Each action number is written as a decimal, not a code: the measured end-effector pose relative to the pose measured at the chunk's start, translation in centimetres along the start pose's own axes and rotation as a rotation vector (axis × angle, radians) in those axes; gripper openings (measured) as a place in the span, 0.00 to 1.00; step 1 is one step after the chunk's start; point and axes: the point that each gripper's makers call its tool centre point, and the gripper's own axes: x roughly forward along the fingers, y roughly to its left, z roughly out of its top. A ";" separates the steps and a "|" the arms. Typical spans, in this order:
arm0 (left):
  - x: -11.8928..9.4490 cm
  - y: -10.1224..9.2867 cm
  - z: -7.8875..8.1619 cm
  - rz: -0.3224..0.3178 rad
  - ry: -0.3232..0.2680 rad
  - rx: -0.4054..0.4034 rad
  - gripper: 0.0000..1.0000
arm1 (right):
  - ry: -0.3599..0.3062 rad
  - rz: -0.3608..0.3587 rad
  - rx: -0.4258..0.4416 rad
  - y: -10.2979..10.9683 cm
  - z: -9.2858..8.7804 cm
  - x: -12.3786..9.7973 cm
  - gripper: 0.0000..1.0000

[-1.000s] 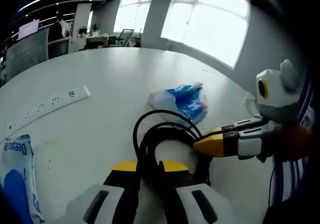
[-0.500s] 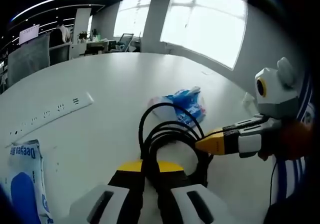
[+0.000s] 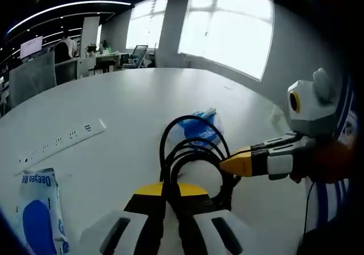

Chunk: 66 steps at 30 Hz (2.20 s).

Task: Arrange the tabletop items into an orderly group along one side of the table until the central work area is clear of visible clutter.

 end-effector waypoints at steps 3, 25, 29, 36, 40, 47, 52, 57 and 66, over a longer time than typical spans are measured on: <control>-0.6 -0.6 0.0 -0.005 -0.004 0.004 0.04 | -0.003 0.000 0.007 -0.2 -0.3 -0.3 0.00; -1.1 -4.5 -1.2 -0.046 0.015 0.007 0.04 | 0.001 -0.013 0.053 -2.0 -2.7 -3.7 0.00; -1.0 -4.9 -1.4 -0.045 0.022 0.002 0.04 | 0.008 -0.015 0.051 -2.2 -3.0 -3.9 0.00; -0.7 -5.2 -2.2 -0.041 0.045 0.003 0.04 | 0.038 -0.017 0.030 -2.6 -4.1 -3.9 0.00; -0.3 -5.3 -2.8 -0.033 0.060 0.007 0.04 | 0.046 -0.021 0.003 -2.8 -4.6 -3.6 0.01; 0.2 -5.1 -3.5 -0.020 0.077 0.004 0.07 | 0.043 -0.031 -0.041 -3.4 -4.6 -3.2 0.01; 0.5 -5.2 -4.0 -0.024 0.094 0.003 0.09 | 0.023 -0.060 -0.124 -4.3 -4.3 -2.7 0.02; 0.5 -5.4 -4.4 -0.032 0.109 0.010 0.13 | -0.009 -0.045 -0.107 -4.2 -3.6 -3.2 0.11; -0.5 -5.1 -3.9 -0.007 0.090 0.016 0.23 | -0.044 -0.050 -0.103 -3.9 -2.9 -4.1 0.25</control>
